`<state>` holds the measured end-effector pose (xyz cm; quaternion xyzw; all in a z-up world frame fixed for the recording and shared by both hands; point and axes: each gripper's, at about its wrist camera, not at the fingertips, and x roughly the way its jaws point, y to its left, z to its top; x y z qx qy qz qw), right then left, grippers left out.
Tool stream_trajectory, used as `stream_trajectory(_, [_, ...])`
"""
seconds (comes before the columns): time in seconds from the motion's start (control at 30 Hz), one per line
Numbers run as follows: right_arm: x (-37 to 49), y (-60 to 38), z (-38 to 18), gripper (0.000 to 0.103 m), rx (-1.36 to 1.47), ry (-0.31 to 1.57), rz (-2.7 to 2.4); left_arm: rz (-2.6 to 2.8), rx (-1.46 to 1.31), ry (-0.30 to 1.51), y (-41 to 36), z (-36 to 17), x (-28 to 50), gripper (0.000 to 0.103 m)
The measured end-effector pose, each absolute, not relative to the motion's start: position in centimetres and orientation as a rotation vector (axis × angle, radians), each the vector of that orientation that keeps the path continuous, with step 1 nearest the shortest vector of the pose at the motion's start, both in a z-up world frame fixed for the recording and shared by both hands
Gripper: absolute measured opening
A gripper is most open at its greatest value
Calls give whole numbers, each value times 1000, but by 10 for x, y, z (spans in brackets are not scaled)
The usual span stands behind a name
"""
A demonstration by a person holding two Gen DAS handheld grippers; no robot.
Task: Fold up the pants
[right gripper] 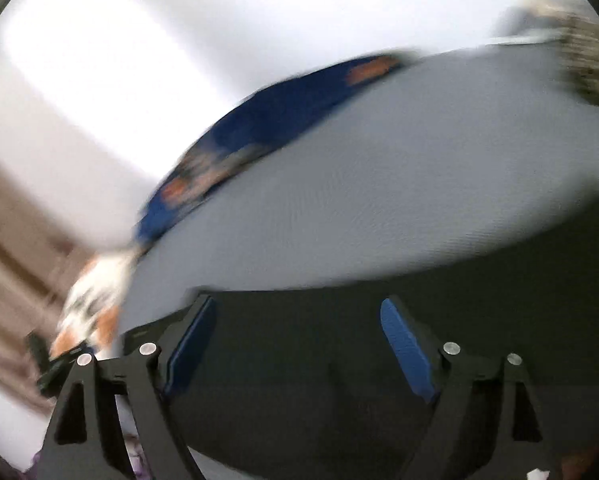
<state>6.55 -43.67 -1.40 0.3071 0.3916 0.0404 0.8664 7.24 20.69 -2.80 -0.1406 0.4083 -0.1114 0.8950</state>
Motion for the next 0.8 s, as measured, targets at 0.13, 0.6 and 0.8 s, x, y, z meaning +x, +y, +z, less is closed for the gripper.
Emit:
stream_trajectory(0.13, [-58, -550, -37, 68, 803, 754, -169, -343, -297, 855, 156, -27, 60, 84])
stream_trajectory(0.6, [-100, -578, -101, 63, 960, 670, -135, -439, -340, 1089, 79, -55, 57, 84])
stream_trajectory(0.8, [-90, -565, -92, 61, 873, 669, -156, -425, -327, 1111, 74, -55, 48, 84])
